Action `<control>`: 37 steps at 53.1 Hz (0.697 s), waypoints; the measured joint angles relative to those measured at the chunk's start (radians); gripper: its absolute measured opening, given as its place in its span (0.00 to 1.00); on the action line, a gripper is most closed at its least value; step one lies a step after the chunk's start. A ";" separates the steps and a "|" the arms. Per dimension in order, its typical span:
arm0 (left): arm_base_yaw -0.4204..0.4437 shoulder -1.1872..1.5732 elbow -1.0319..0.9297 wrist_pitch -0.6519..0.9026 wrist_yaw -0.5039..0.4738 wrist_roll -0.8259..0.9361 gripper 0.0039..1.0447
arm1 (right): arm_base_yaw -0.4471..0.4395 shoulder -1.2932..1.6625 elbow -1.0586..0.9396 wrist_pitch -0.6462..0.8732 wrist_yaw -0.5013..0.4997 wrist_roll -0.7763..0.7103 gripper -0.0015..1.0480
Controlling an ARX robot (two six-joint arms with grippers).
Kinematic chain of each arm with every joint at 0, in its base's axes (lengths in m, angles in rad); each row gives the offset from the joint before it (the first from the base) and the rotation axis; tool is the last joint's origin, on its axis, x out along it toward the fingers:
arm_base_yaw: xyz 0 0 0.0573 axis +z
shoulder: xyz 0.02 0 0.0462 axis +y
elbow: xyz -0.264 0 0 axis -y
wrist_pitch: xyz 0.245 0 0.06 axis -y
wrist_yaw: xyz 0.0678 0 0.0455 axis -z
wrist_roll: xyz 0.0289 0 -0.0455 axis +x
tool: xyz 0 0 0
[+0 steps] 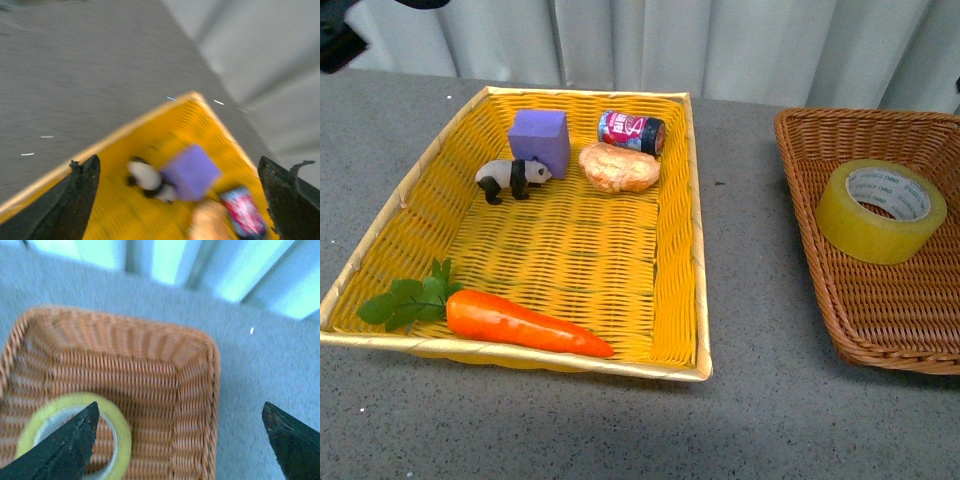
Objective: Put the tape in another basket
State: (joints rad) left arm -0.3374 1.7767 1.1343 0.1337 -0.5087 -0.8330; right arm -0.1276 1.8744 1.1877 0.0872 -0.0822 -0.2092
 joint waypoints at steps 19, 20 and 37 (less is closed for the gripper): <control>0.155 -0.356 -0.698 0.843 0.330 0.800 0.05 | 0.051 -0.298 -0.679 0.990 0.006 0.192 0.16; 0.161 -0.369 -0.715 0.844 0.334 0.802 0.03 | 0.054 -0.310 -0.699 0.993 0.009 0.192 0.12; 0.230 -0.595 -0.924 0.831 0.405 0.822 0.03 | 0.118 -0.491 -0.956 1.053 0.082 0.197 0.01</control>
State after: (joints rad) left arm -0.1078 1.1816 0.2100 0.9649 -0.1036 -0.0105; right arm -0.0093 1.3834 0.2317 1.1400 -0.0006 -0.0120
